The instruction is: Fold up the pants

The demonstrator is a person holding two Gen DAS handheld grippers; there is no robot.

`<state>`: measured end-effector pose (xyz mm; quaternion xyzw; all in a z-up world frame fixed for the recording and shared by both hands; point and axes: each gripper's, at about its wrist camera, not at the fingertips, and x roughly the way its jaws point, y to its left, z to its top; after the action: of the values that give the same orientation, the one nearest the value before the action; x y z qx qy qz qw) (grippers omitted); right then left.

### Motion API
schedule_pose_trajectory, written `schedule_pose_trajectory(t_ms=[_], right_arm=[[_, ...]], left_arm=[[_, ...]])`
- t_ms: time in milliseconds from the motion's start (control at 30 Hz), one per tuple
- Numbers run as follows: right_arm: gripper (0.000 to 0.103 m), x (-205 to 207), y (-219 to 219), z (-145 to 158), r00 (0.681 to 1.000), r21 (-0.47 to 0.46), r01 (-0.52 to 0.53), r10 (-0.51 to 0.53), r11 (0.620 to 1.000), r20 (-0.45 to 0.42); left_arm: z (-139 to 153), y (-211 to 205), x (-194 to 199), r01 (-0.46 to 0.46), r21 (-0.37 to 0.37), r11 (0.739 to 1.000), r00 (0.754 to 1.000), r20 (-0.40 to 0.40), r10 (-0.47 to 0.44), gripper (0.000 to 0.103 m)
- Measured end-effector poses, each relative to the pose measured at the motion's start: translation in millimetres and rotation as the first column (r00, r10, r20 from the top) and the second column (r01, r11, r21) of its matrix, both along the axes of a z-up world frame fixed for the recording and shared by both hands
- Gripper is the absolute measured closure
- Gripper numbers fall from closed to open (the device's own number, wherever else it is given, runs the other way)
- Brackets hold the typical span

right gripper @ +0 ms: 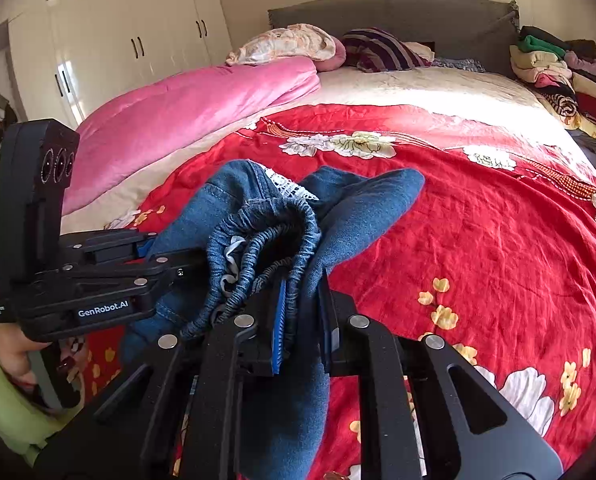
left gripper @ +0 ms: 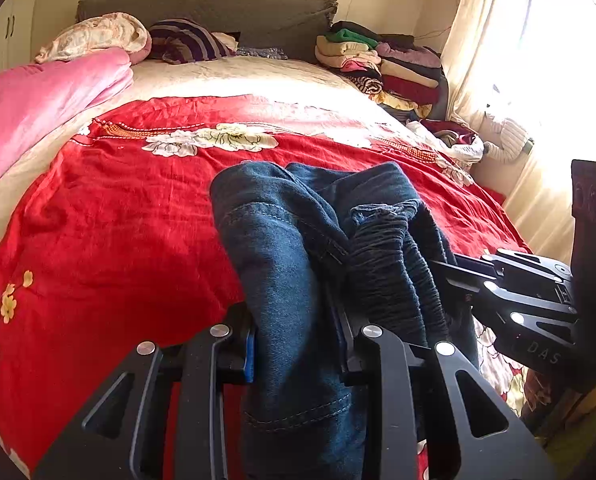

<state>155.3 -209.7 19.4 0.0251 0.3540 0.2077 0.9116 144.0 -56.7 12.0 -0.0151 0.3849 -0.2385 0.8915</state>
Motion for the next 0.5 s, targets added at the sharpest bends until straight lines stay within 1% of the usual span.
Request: schedule_pose_trajectory(t_ms=[500], right_arm=[[0.095, 8.8, -2.5, 0.3, 1.0, -0.001, 0.007, -0.007, 1.0, -0.006]], left_arm=[[1.0, -1.4, 4.8, -0.011, -0.005, 1.0, 1.0, 0.009, 0.011, 0.076]])
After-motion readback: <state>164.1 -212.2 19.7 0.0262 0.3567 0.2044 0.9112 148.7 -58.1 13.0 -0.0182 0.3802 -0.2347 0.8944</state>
